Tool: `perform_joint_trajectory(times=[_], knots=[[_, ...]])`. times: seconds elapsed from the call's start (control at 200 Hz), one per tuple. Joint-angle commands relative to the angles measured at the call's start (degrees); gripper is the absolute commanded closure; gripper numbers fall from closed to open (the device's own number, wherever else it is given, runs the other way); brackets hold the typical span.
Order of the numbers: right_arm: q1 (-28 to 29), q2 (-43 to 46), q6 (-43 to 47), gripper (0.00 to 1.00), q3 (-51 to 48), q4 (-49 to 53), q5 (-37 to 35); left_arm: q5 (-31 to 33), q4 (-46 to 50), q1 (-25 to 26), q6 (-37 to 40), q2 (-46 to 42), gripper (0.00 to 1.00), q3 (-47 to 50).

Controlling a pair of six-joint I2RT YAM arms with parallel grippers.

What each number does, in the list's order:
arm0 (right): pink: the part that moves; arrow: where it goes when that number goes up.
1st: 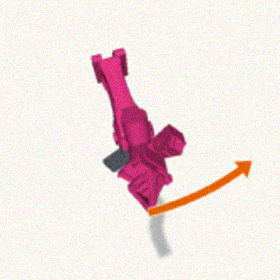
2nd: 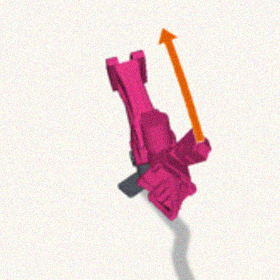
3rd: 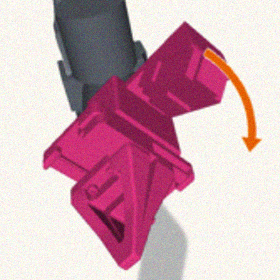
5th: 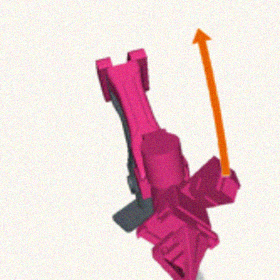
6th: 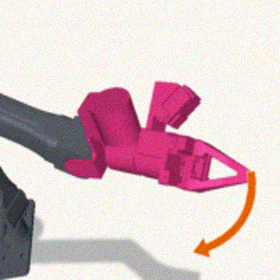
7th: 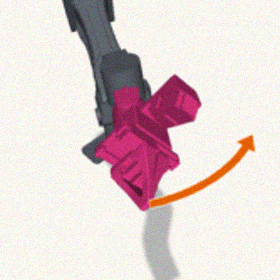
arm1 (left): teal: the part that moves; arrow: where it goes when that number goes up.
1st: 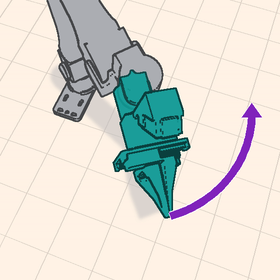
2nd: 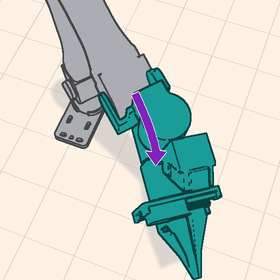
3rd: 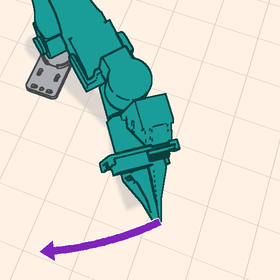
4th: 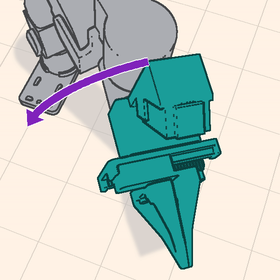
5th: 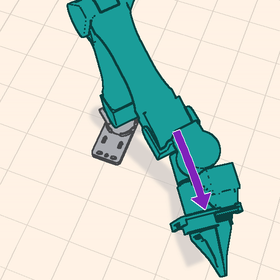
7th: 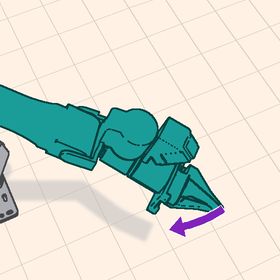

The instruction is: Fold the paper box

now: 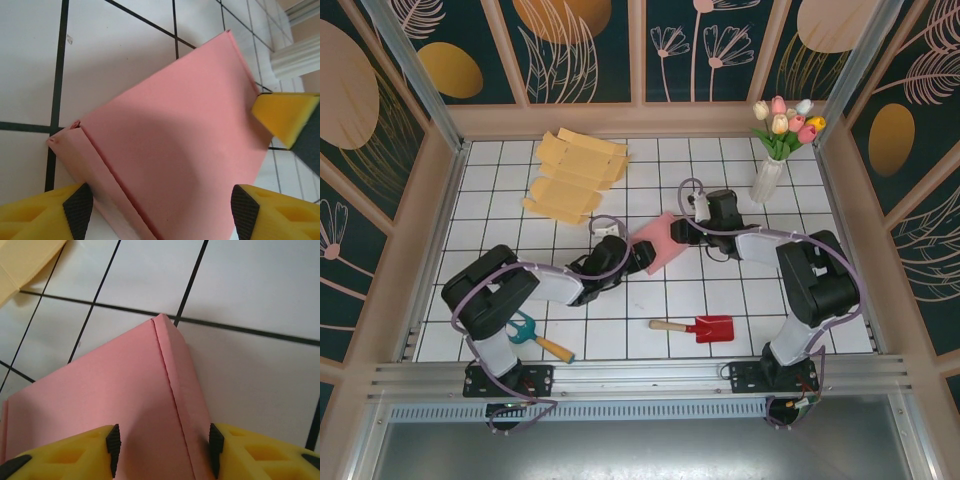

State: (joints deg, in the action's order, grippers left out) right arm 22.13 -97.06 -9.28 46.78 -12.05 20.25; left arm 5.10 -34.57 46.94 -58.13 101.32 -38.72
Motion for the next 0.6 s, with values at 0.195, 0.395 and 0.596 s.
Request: perform_joint_trajectory(times=[0.195, 0.395, 0.596], knots=[[-1.0, 4.0, -1.8, 0.5, 2.6, 1.0, -5.3, -2.8, 7.5, 0.4, 9.0, 7.8, 0.24, -22.1], [-5.6, 6.2, -4.8, 0.5, 1.3, -3.9, -9.8, -3.0, 10.8, 0.1, 15.8, 17.1, 0.24, -38.1], [-9.3, 4.8, -6.0, 0.49, 1.6, -8.3, -13.2, -5.9, 12.5, -1.4, 21.3, 27.6, 0.23, -53.6]])
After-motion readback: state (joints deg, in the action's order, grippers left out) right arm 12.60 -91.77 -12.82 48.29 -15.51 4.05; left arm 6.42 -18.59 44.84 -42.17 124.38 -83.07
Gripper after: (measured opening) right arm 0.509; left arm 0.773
